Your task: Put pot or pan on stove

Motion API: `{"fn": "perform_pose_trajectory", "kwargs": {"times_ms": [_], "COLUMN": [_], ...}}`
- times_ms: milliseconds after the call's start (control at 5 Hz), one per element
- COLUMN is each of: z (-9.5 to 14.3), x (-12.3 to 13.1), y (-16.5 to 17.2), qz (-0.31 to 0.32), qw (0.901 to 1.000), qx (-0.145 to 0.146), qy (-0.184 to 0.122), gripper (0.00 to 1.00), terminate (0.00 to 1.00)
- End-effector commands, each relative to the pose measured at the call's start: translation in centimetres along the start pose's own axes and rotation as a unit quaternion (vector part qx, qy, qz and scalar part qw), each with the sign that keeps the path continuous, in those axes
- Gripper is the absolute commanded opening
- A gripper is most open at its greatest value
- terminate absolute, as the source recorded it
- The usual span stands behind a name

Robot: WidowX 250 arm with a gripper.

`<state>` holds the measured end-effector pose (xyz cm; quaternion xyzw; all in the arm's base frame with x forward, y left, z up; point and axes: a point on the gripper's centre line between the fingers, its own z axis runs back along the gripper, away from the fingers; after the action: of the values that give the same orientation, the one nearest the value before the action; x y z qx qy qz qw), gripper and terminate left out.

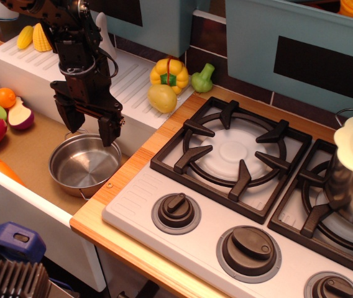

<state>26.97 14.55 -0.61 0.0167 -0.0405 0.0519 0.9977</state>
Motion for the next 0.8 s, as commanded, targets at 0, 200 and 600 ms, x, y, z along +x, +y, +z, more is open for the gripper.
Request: {"fn": "perform_pose_trajectory", "kwargs": {"times_ms": [0, 200, 600], "z": [0.0, 0.5, 0.5], "x": [0.0, -0.8, -2.7], "y": [0.0, 0.3, 2.9], "qz": [0.0, 0.049, 0.125], "qw": [1.0, 0.9988, 0.9917], "qx": [0.0, 0.01, 0.024], "qy": [0.0, -0.004, -0.016], "gripper": [1.0, 1.0, 1.0], "terminate": [0.0, 0.0, 0.0]}}
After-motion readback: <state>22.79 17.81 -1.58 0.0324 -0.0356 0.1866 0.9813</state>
